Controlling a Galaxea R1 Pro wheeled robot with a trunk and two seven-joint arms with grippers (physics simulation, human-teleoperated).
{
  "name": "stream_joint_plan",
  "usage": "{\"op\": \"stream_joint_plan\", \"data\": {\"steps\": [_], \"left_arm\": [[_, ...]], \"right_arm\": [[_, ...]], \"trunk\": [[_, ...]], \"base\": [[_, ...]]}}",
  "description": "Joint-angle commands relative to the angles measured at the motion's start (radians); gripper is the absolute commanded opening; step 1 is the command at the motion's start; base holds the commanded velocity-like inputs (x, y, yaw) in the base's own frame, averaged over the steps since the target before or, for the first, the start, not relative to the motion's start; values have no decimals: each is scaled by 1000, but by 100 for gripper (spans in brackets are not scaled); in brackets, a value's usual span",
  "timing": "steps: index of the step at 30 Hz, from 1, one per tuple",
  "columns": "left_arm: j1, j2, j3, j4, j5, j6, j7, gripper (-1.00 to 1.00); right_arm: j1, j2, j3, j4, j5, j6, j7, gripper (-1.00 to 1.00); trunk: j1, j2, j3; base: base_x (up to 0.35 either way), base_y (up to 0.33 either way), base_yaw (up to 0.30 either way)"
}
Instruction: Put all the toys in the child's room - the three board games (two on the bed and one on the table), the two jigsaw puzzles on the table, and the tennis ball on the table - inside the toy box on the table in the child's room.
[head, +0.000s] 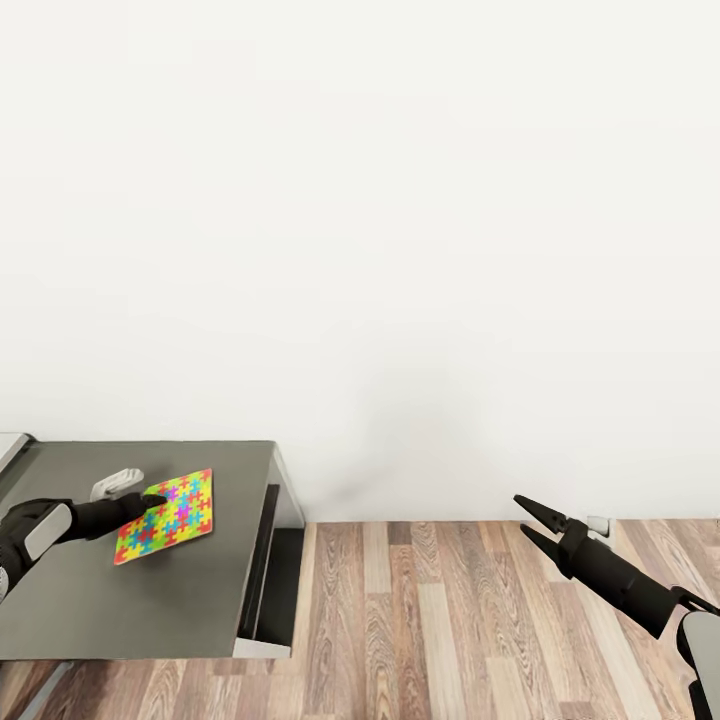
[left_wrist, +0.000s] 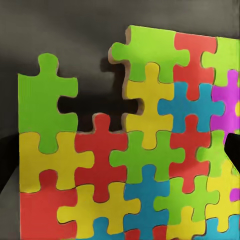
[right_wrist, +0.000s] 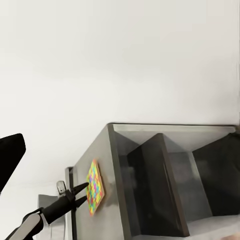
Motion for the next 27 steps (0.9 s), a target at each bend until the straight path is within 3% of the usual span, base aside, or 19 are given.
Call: {"op": "stream_joint_plan", "data": {"steps": [1, 6, 20, 27], "left_arm": [[1, -2, -3, -1, 17, 7, -3, 100], [1, -2, -3, -2, 17, 7, -3, 100], [1, -2, -3, -2, 17, 7, -22, 100], [1, -2, -3, -1, 17, 7, -23, 100]], "right_arm": [[-1, 0, -2, 0, 9, 4, 9, 100], [-1, 0, -1, 0, 9, 4, 9, 100], [-1, 0, -2, 0, 9, 4, 9, 100], [-2, -1, -1, 0, 9, 4, 9, 100]], "trunk": [[1, -1, -1], [1, -1, 4], [1, -1, 6], [1, -1, 10]], "base": [[0, 0, -206], [0, 0, -195], [-33, 0, -20], [-18, 0, -163]]}}
